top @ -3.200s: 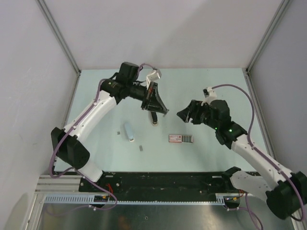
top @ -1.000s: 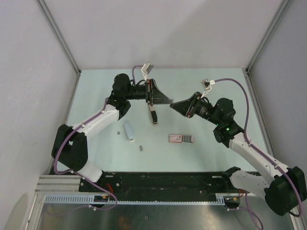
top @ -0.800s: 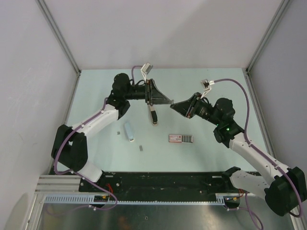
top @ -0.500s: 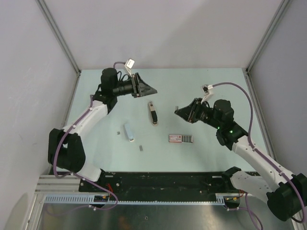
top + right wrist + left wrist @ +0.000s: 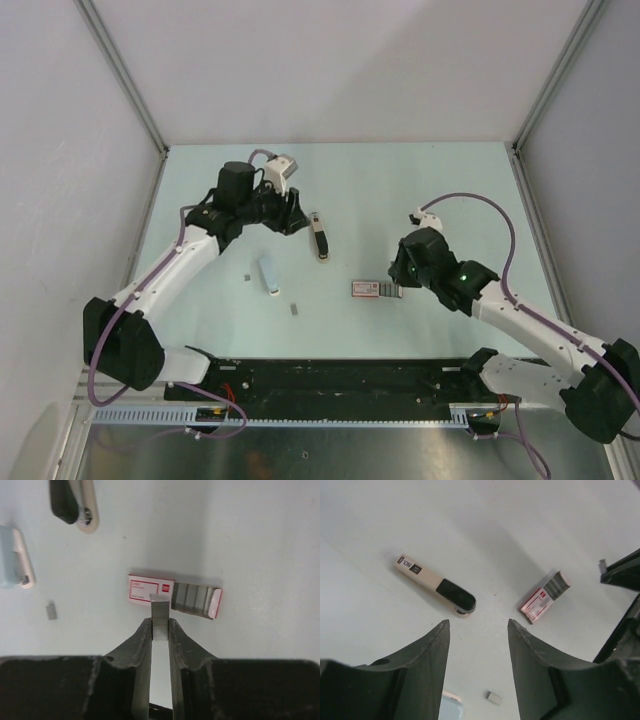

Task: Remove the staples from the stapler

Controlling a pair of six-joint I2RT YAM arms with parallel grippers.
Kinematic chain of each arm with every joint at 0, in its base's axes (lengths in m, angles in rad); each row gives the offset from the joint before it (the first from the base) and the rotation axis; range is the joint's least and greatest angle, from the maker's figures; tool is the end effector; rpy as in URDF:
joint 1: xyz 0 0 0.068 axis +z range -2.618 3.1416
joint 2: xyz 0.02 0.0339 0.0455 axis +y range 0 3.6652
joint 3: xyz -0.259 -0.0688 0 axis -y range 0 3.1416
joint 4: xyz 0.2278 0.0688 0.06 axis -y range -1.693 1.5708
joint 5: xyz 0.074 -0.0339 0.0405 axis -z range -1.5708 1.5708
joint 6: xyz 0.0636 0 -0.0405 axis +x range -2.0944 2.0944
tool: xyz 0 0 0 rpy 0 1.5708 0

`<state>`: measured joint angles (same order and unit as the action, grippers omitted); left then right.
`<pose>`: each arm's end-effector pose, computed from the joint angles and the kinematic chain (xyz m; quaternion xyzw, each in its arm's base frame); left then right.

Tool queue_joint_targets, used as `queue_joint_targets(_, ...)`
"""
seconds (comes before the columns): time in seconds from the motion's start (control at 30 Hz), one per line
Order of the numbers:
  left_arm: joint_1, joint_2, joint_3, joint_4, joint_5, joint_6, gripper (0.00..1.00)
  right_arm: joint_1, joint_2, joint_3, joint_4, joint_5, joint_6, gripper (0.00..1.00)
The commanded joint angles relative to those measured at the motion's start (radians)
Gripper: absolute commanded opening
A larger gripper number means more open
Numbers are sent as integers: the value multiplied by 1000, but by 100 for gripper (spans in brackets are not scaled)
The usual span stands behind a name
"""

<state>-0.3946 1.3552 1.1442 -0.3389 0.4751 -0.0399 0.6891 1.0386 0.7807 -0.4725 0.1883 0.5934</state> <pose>0.2761 -0.1465 0.3092 0.2628 0.8144 -0.3028 0.4194 0.1819 0.1344 0.2455 -0.0052 0.9098 0.1742 0.3768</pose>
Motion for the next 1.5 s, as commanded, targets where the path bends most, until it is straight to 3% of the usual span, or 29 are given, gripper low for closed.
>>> queue_joint_targets(0.0, -18, -29, -21, -56, -58, 145, 55, 48, 46, 44, -67, 169, 80, 3)
queue_joint_targets(0.47, -85, -47, -17, -87, -93, 178, 54, 154, 260, 49, -24, 283, 226, 4)
queue_joint_targets(1.47, -118, -73, -29, -89, -100, 208, 53, 148, 461, 88, -25, 212, 213, 1)
